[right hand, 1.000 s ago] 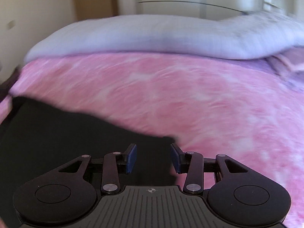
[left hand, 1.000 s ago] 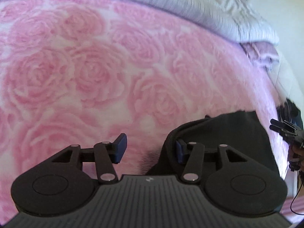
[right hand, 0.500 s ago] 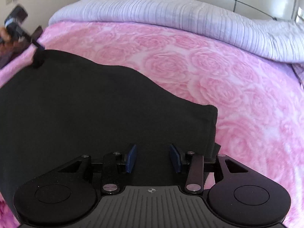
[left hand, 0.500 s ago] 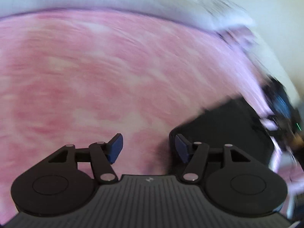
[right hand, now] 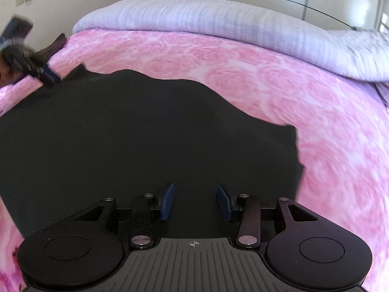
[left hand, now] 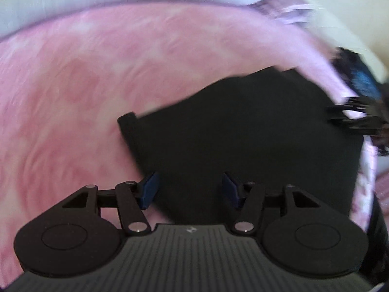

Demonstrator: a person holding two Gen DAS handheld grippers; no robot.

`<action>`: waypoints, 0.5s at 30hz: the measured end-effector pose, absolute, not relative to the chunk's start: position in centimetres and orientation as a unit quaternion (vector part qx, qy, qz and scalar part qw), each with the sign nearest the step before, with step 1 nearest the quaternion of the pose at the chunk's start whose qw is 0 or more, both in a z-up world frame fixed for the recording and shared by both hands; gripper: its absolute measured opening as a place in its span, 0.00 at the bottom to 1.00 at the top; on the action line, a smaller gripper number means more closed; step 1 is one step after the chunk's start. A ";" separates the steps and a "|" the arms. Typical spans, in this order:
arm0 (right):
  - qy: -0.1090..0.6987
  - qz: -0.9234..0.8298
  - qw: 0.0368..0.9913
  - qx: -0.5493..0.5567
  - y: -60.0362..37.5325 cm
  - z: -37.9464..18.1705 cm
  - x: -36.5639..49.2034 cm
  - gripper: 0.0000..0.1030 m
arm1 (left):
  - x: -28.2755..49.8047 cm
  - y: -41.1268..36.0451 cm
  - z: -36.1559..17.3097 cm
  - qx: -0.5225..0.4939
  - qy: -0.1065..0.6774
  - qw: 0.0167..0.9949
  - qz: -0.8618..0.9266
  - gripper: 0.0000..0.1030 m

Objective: Fold clothes
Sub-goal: 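Open both grippers and release the folded sweater onto the bedspread, then grasp the folded sweater edge with both grippers and lift it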

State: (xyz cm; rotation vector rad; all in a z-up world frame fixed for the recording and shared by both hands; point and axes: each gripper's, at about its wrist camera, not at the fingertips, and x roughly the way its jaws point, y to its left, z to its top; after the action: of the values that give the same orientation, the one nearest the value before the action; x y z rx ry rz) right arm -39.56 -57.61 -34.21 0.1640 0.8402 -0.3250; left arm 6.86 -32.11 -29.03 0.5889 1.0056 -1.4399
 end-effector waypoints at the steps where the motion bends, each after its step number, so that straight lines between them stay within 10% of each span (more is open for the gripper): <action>1: 0.404 -0.163 0.895 0.091 -58.0 -34.2 -40.6 0.42 | 7.2 -31.5 -29.7 0.245 0.444 0.610 -0.609 0.52; 10: 0.415 -0.261 0.867 0.092 -55.8 -31.8 -48.7 0.42 | 2.1 -22.0 -24.9 0.204 0.378 0.700 -0.570 0.53; 15: 0.400 -0.217 0.889 -0.042 -47.2 -30.8 -51.3 0.43 | -9.0 -17.9 -23.2 0.360 0.216 0.701 -0.576 0.63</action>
State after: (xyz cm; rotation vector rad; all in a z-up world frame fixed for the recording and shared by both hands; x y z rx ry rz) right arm -51.30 -47.22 -30.82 -0.0864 0.8312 -0.4510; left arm -8.96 -17.91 -23.15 0.8007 0.4813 -1.2833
